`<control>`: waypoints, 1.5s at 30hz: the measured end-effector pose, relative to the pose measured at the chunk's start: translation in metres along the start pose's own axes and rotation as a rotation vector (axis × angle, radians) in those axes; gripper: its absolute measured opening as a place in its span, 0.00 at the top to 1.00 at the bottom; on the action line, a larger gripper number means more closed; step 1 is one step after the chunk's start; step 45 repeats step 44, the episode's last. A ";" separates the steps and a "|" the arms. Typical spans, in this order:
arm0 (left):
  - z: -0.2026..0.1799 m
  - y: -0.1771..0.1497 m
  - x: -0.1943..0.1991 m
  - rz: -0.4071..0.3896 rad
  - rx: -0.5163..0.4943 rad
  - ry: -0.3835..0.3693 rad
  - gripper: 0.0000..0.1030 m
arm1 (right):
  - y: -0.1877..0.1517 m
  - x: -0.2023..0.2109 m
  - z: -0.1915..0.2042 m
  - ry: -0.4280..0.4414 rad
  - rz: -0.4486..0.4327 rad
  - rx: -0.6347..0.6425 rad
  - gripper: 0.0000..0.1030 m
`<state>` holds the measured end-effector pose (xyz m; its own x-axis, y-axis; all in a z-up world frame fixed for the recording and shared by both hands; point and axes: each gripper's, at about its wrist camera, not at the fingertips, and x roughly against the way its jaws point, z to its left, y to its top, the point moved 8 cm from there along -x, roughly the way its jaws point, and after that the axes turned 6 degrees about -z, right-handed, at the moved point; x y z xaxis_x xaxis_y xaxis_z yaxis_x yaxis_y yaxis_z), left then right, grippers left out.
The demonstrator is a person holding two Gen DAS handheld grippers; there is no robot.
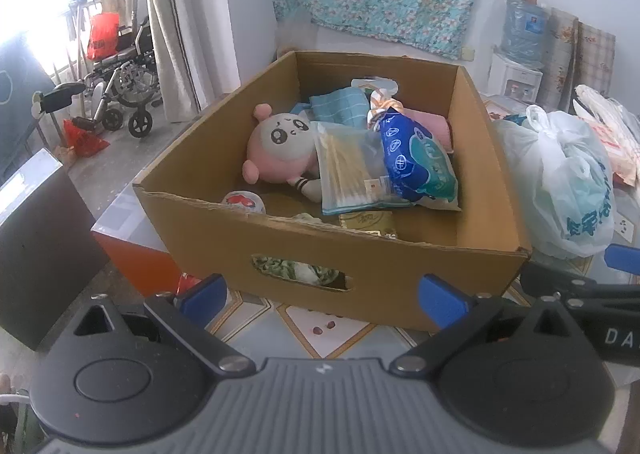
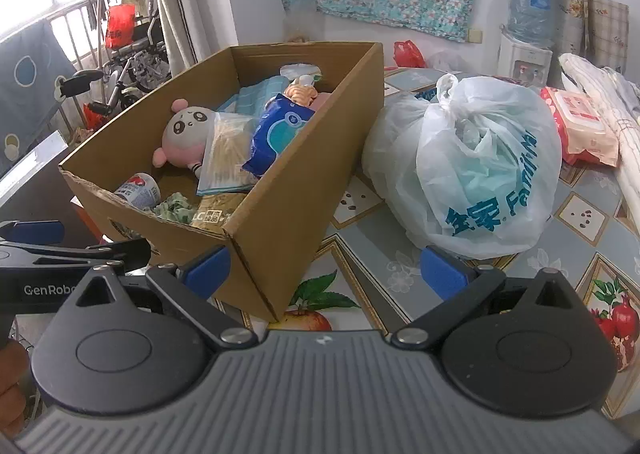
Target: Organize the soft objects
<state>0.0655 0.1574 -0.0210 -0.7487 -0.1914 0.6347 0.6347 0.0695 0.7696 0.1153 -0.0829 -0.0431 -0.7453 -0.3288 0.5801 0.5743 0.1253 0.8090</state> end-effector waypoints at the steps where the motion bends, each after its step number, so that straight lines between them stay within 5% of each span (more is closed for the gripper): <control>1: 0.000 0.000 0.000 0.001 0.000 0.001 0.00 | 0.000 0.000 0.000 0.001 0.002 -0.001 0.01; 45: 0.002 -0.009 -0.007 0.048 0.013 -0.006 0.01 | -0.006 -0.008 0.001 -0.009 0.049 0.012 0.01</control>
